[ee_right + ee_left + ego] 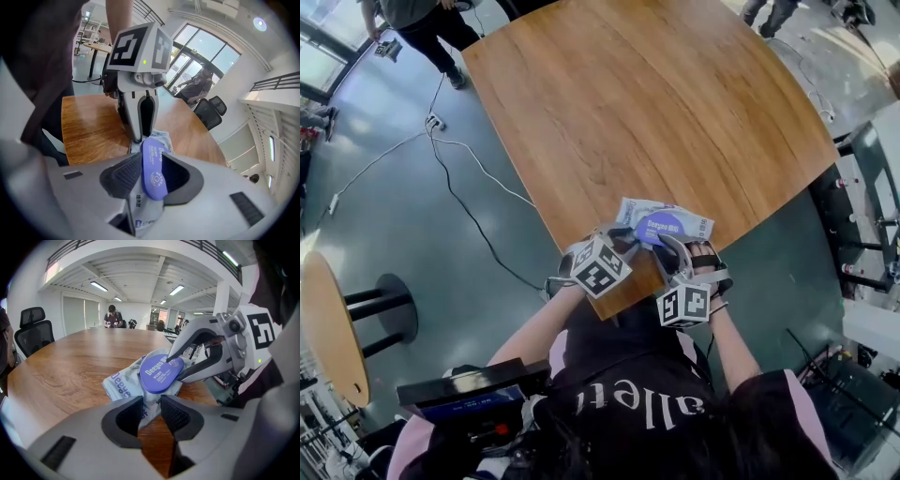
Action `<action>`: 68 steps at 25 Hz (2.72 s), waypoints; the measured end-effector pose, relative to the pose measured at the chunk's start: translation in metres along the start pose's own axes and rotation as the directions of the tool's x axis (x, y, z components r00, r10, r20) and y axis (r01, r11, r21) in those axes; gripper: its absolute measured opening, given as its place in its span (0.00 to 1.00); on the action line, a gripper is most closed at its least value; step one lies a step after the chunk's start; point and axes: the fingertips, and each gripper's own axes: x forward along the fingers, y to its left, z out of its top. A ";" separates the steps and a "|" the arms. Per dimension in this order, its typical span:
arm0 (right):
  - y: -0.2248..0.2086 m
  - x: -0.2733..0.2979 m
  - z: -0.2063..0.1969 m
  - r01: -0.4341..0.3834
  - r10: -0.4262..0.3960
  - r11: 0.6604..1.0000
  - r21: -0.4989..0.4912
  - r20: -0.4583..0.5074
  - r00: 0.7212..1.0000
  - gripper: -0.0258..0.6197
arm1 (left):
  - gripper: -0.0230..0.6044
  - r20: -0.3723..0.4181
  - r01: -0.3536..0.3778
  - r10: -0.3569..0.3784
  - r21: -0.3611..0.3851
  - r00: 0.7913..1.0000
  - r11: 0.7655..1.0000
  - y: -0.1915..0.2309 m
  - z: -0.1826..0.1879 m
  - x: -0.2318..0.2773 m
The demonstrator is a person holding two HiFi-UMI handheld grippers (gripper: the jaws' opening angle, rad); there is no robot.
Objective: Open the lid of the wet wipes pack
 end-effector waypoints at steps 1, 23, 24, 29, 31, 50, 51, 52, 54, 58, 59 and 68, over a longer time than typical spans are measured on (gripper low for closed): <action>0.000 0.000 0.000 0.000 0.000 1.000 -0.002 -0.001 1.000 0.24 | 0.23 0.000 0.002 -0.002 0.000 1.000 1.000 0.000 0.000 0.000; -0.137 0.025 -0.020 0.160 -0.162 0.923 0.350 -0.025 0.987 0.18 | 0.23 -0.003 0.011 -0.011 0.011 1.000 1.000 0.000 -0.001 0.001; -0.136 0.023 -0.017 0.138 -0.145 0.928 0.346 -0.008 0.989 0.18 | 0.23 -0.004 0.014 -0.014 0.008 1.000 1.000 0.000 -0.001 0.001; -0.086 -0.006 0.010 -0.032 0.003 0.969 0.247 0.118 0.993 0.18 | 0.23 -0.005 0.018 -0.018 0.006 1.000 1.000 0.000 0.000 0.001; -0.052 -0.015 0.015 -0.111 0.086 0.975 0.194 0.136 0.987 0.21 | 0.23 -0.005 0.021 -0.021 0.005 1.000 1.000 -0.001 -0.001 0.001; -0.057 -0.017 0.012 -0.077 0.048 0.975 0.211 0.140 0.989 0.24 | 0.23 -0.003 0.025 -0.025 0.004 1.000 1.000 -0.001 -0.003 0.001; -0.070 -0.017 0.012 -0.052 0.015 0.967 0.251 0.149 0.989 0.24 | 0.23 -0.003 0.025 -0.025 0.004 1.000 1.000 -0.001 -0.003 0.001; -0.082 -0.016 0.010 -0.028 -0.017 0.957 0.289 0.151 0.988 0.24 | 0.23 -0.004 0.024 -0.024 0.005 1.000 1.000 -0.001 -0.003 0.000; -0.103 -0.008 0.002 0.009 -0.058 0.939 0.343 0.130 0.990 0.24 | 0.23 -0.004 0.024 -0.024 0.006 1.000 1.000 -0.001 -0.002 0.001; -0.120 0.030 -0.022 0.007 -0.035 0.911 0.412 0.060 0.998 0.24 | 0.23 -0.003 0.021 -0.021 0.007 1.000 1.000 0.001 -0.001 0.001; -0.122 0.038 -0.027 -0.008 -0.019 0.897 0.442 0.056 0.998 0.24 | 0.23 -0.003 0.021 -0.021 0.006 1.000 1.000 0.002 -0.001 0.001; -0.126 0.049 -0.042 -0.003 -0.011 0.807 0.590 0.021 1.000 0.27 | 0.23 -0.002 0.022 -0.022 0.007 1.000 1.000 0.002 -0.002 0.002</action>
